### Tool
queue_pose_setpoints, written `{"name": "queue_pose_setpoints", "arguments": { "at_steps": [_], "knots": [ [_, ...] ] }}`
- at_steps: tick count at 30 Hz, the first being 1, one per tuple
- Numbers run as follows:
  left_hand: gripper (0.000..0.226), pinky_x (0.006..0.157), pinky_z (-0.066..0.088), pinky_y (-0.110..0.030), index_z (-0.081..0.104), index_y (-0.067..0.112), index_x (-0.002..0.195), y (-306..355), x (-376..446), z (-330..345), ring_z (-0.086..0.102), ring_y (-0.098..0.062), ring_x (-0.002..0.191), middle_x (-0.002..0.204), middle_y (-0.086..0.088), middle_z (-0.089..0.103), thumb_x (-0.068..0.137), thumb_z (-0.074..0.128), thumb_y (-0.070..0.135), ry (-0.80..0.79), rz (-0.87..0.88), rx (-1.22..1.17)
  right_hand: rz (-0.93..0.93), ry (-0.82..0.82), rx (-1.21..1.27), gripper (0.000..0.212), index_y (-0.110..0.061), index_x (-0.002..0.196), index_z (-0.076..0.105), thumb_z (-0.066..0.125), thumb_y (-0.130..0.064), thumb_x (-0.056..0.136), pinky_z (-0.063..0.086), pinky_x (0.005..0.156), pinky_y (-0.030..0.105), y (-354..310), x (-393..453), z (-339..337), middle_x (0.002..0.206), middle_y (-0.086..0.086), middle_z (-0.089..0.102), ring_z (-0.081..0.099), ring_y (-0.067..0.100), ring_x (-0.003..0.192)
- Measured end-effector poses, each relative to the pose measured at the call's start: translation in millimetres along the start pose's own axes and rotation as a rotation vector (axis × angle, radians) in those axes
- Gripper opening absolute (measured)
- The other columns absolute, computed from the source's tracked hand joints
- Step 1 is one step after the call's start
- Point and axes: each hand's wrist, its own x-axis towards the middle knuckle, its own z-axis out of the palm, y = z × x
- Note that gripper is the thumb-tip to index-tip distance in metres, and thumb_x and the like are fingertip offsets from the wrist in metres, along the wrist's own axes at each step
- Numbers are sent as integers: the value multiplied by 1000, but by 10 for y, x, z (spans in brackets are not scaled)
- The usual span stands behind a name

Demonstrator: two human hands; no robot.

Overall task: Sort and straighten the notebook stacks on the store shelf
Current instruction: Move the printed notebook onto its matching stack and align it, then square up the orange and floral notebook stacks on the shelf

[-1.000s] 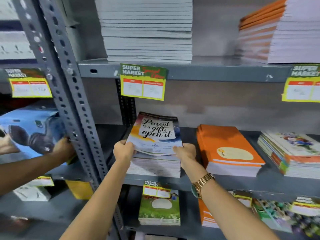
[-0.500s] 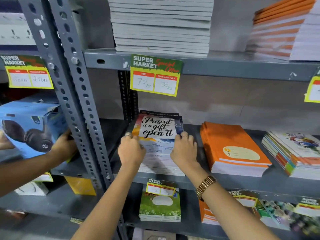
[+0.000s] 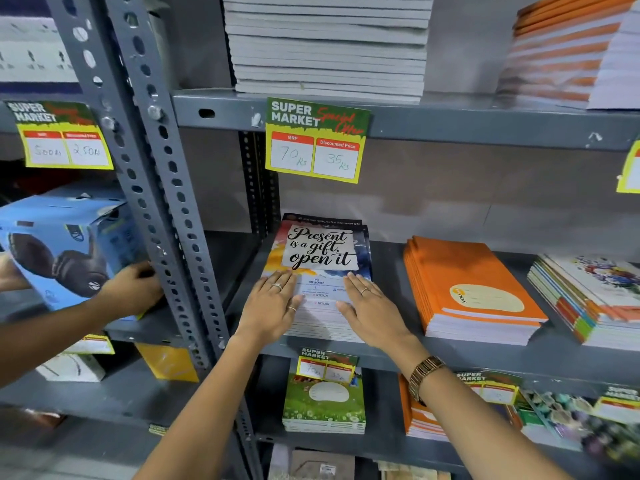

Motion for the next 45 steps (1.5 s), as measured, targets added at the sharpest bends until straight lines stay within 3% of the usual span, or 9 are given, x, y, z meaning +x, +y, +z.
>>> {"name": "queue_pose_setpoints", "arguments": {
  "at_steps": [4,11,17,23,30,34,38,42,45],
  "knots": [
    [91,119,7,-34,19,17,146,7,-26,-37,11,-15,146,157,-1,20,78,-5,72,-25,10,-9,-10,24,-18,61,-11,149,14,27,-44,99,5,118,26,18,-15,36,159,5,16,11,17,147],
    [56,117,11,-30,26,16,144,-4,-32,44,19,-15,144,154,-2,28,96,32,43,50,40,11,11,89,-81,56,-11,148,19,25,-41,100,9,119,29,9,-72,130,157,5,23,17,18,146],
    [108,117,14,-32,28,15,144,55,-86,6,22,-17,144,153,-3,30,67,-25,70,61,25,37,-8,112,-115,56,-10,147,21,27,-39,100,11,119,30,22,-74,150,156,6,25,19,19,145],
    [116,118,13,-30,25,17,145,59,-79,6,20,-15,144,154,-1,28,60,-35,69,55,8,66,0,125,-179,56,-7,146,23,29,-37,100,15,119,31,-11,-82,158,154,10,29,24,22,144],
    [117,118,13,-30,26,17,144,65,-80,-11,20,-15,144,154,-1,29,60,-34,71,38,3,48,7,309,-300,51,-3,103,72,84,-33,64,58,80,35,-106,-158,95,101,11,76,72,21,95],
    [113,117,16,-34,32,13,143,71,-85,2,24,-19,143,152,-5,34,66,-27,72,45,10,22,-12,298,-263,50,-1,120,62,70,-32,81,50,96,37,-74,-134,143,120,15,67,64,25,113],
    [113,118,15,-36,31,10,142,97,-110,3,24,-21,143,151,-7,34,66,-28,71,54,1,18,-36,188,-156,54,-9,147,21,29,-36,101,4,119,33,12,-138,195,154,8,29,23,21,144],
    [96,118,11,-39,28,10,143,195,-116,26,22,-22,143,152,-8,33,79,-18,64,72,-25,69,-2,273,-176,55,-4,136,44,52,-34,92,19,111,48,175,-384,145,140,11,52,48,25,131],
    [60,119,1,-39,22,14,145,359,-86,87,16,-19,145,154,-5,28,96,12,47,61,-71,75,85,315,-121,54,-6,141,38,48,-33,94,13,114,42,450,-586,112,147,10,43,37,24,138]
  ]
}}
